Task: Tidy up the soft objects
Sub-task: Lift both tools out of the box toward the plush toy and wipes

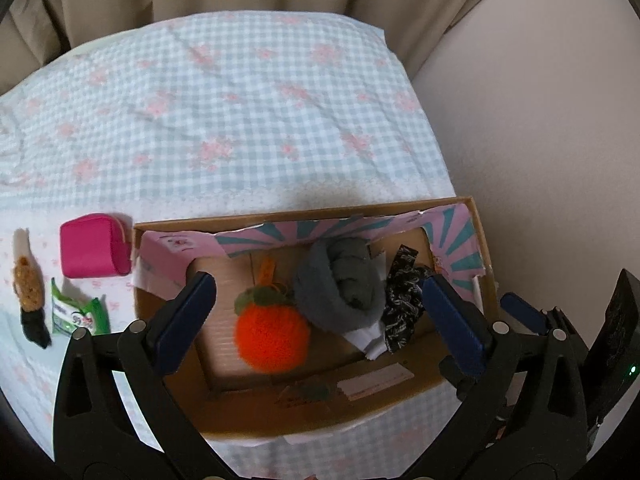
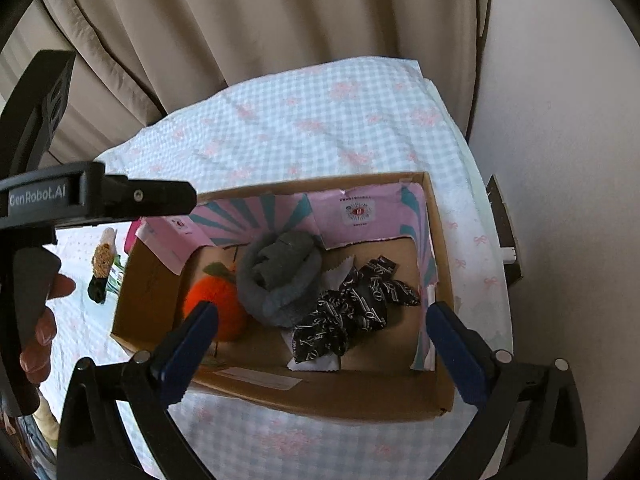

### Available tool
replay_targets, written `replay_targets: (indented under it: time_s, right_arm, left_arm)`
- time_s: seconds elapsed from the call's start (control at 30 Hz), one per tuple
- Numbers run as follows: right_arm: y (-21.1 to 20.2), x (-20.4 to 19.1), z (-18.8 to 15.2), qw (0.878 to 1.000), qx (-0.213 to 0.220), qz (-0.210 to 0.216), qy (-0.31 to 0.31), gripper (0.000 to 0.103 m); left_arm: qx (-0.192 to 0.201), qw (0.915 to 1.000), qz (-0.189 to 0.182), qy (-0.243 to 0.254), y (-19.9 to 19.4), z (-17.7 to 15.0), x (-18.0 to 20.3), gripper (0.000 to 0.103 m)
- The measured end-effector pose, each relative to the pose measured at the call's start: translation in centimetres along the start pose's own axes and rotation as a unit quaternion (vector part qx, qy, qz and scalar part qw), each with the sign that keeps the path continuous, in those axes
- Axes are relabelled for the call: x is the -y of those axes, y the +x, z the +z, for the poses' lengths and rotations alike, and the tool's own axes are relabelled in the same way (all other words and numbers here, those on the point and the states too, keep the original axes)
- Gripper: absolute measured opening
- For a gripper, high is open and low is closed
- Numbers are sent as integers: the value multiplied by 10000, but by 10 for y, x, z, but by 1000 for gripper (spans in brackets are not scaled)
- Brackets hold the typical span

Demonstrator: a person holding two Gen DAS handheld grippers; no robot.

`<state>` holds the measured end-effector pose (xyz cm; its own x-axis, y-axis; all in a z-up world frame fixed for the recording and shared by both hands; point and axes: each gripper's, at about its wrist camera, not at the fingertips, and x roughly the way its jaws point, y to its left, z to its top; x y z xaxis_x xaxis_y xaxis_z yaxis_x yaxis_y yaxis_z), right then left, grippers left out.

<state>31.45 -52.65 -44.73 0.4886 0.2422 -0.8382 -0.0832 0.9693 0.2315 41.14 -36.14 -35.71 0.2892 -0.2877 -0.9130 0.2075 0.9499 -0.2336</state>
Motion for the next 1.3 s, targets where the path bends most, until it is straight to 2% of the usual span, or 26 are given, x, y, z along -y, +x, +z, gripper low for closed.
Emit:
replay_targets:
  time_s: [0.3, 0.57, 0.77, 1.0, 1.3]
  right_arm:
    - [-47, -19, 12, 9996, 263, -101, -33, 103]
    - [-127, -53, 18, 9974, 688, -218, -56, 103]
    - [-188, -87, 13, 9931, 1125, -317, 24, 103]
    - [-239, -137, 1, 9880, 1523, -247, -61, 103]
    - [-261, -224, -18, 9824, 1816, -139, -404, 103]
  left_arm:
    - [479, 9988, -67, -7, -67, -10, 3, 103]
    - [1171, 9931, 74, 74, -168, -30, 2, 103]
    - [1683, 9855, 224, 36, -248, -60, -13, 103]
    - [2170, 9751, 465, -27, -333, -110, -57, 103]
    - [2406, 9677, 731, -172, -392, -167, -141, 103]
